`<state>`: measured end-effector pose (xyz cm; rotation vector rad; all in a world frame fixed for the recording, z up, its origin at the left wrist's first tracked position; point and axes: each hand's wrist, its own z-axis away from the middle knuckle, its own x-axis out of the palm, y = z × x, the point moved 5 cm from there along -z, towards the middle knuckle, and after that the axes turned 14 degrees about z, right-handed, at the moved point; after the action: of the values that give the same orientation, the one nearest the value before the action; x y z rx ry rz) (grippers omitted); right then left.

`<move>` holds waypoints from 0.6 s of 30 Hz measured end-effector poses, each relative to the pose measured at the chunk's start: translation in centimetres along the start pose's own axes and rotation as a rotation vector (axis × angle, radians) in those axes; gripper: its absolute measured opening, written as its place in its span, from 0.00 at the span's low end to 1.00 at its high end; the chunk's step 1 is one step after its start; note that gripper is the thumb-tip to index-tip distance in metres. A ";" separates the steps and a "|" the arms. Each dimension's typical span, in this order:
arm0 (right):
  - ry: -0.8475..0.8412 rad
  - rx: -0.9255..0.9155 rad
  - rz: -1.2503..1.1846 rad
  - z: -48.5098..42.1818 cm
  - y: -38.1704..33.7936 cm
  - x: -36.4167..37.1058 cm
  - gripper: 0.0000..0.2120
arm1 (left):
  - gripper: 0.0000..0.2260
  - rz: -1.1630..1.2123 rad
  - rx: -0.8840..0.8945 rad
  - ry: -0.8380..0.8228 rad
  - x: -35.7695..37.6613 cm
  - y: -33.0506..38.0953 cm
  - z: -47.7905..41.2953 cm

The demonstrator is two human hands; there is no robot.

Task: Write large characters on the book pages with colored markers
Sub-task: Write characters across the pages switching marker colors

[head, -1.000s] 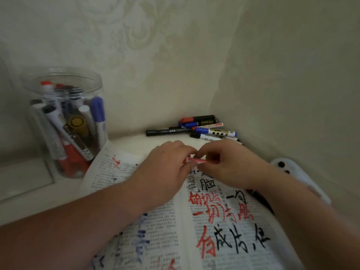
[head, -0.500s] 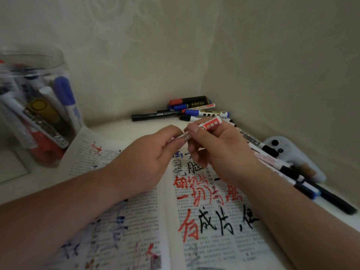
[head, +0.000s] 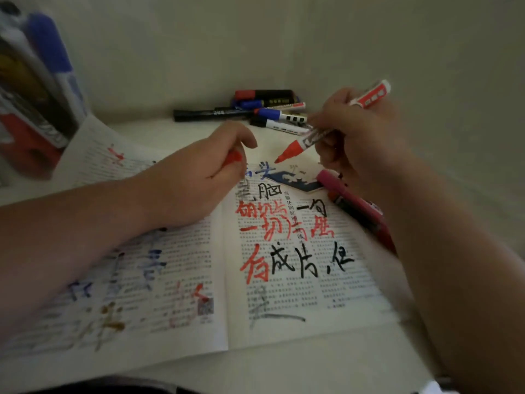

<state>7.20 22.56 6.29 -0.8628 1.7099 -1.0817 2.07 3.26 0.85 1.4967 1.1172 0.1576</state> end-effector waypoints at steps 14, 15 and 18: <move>-0.291 0.056 0.061 12.2 3.5 -0.5 0.03 | 0.09 -0.240 0.156 -0.041 0.1 0.6 -0.1; -0.283 0.041 0.059 12.4 3.4 -0.5 0.04 | 0.09 -0.226 0.164 -0.054 0.1 0.6 -0.1; -0.259 0.001 0.116 12.8 3.2 -0.8 0.04 | 0.08 -0.173 0.194 -0.082 0.3 0.7 -0.1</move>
<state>19.11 20.72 0.96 -0.8531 1.5231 -0.8536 2.54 3.61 1.29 1.5532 1.2163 -0.1345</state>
